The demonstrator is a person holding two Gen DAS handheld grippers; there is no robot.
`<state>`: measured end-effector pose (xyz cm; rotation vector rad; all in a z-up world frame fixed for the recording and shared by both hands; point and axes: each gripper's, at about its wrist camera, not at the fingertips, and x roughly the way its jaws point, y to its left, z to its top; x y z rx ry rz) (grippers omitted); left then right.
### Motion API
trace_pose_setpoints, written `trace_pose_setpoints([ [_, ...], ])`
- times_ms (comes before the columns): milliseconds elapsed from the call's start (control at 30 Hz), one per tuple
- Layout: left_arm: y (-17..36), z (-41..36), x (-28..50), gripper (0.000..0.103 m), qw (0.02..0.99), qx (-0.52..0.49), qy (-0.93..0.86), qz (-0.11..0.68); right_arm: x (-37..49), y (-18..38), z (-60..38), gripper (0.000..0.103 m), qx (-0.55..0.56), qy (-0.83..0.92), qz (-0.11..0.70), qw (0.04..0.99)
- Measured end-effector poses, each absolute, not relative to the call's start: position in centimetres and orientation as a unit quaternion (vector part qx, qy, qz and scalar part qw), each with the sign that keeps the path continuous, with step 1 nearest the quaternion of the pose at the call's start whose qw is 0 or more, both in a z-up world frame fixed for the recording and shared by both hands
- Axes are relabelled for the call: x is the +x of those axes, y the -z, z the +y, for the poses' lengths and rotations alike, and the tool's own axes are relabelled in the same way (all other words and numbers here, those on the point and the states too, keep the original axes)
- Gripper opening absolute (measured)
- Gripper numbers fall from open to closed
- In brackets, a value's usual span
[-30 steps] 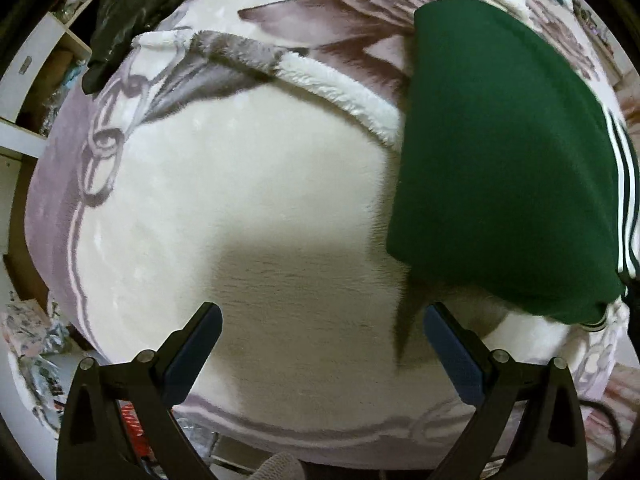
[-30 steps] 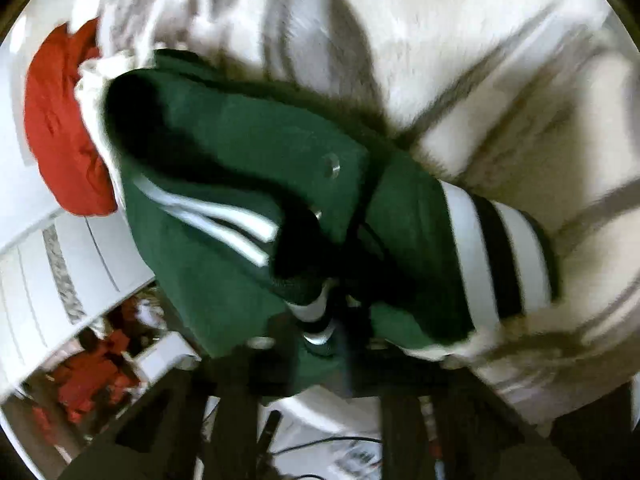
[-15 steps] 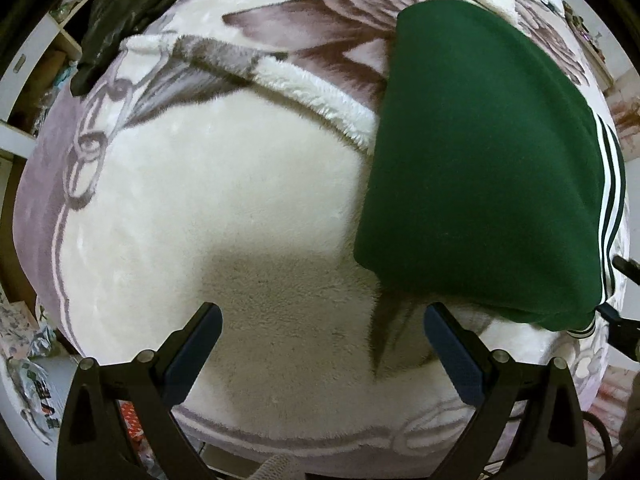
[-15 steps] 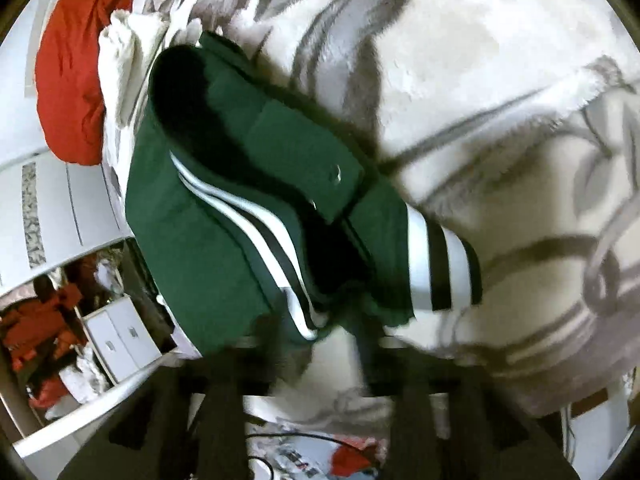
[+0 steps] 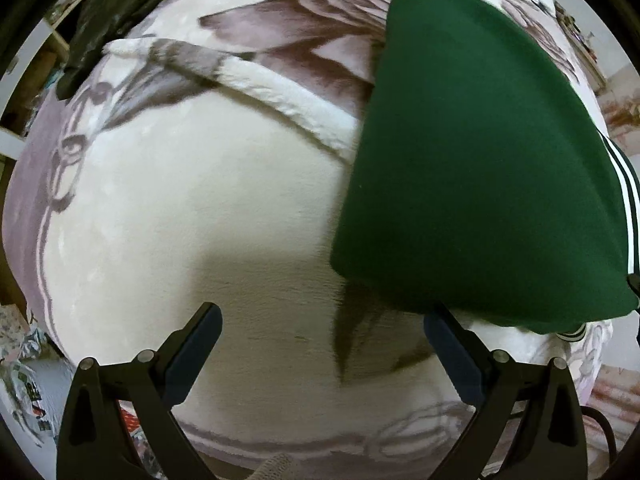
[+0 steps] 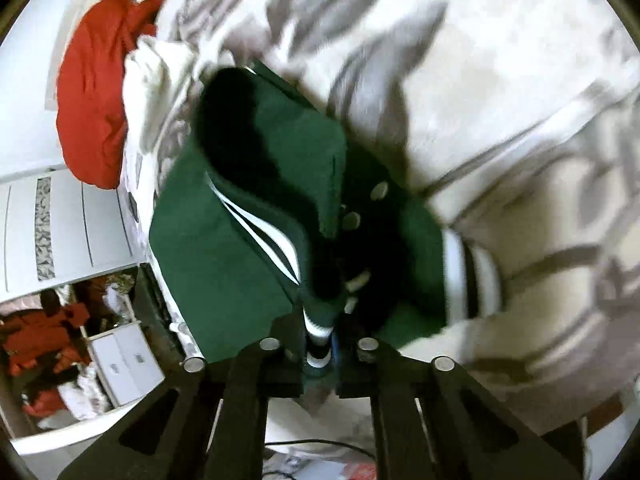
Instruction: Fold large clothes
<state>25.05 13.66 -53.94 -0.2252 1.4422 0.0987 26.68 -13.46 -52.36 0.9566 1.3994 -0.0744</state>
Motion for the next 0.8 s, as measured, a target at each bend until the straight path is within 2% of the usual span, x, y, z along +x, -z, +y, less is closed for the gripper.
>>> trace_pose_setpoints([
  [100,54.6,12.3,25.4,0.103,0.749,-0.084,-0.042,0.656,25.9,52.1,-14.6,0.005,0.395,0.048,0.63,0.667],
  [300,55.6,11.9,25.0,0.103,0.741,-0.06,-0.047,0.667,26.0,60.0,-15.9,0.005,0.36,0.076,0.683,0.631],
  [433,53.6,13.8,24.3,0.103,0.746,-0.065,-0.05,0.66,27.1,60.6,-16.4,0.007,0.382,0.056,0.698,0.603],
  [500,52.0,15.1,24.2,0.103,0.753,-0.068,-0.057,0.652,27.5,60.4,-17.0,0.018,0.399,0.028,0.714,0.574],
  [533,51.6,15.6,24.4,0.103,0.755,-0.07,-0.058,0.649,27.7,59.9,-17.3,0.03,0.399,0.021,0.723,0.564],
  [600,50.5,16.4,25.5,0.103,0.765,-0.071,-0.061,0.637,28.4,58.1,-18.0,0.043,0.375,0.022,0.729,0.571],
  [700,49.9,16.9,28.3,0.103,0.78,-0.06,-0.06,0.62,30.5,54.7,-18.0,0.045,0.318,0.009,0.719,0.617],
  [767,50.1,16.6,31.3,0.103,0.789,-0.05,-0.05,0.61,32.5,52.9,-17.3,0.056,0.294,-0.012,0.704,0.647],
  [800,50.0,16.0,32.5,0.103,0.793,-0.047,-0.046,0.606,33.7,52.4,-16.8,0.067,0.288,-0.025,0.694,0.659],
])
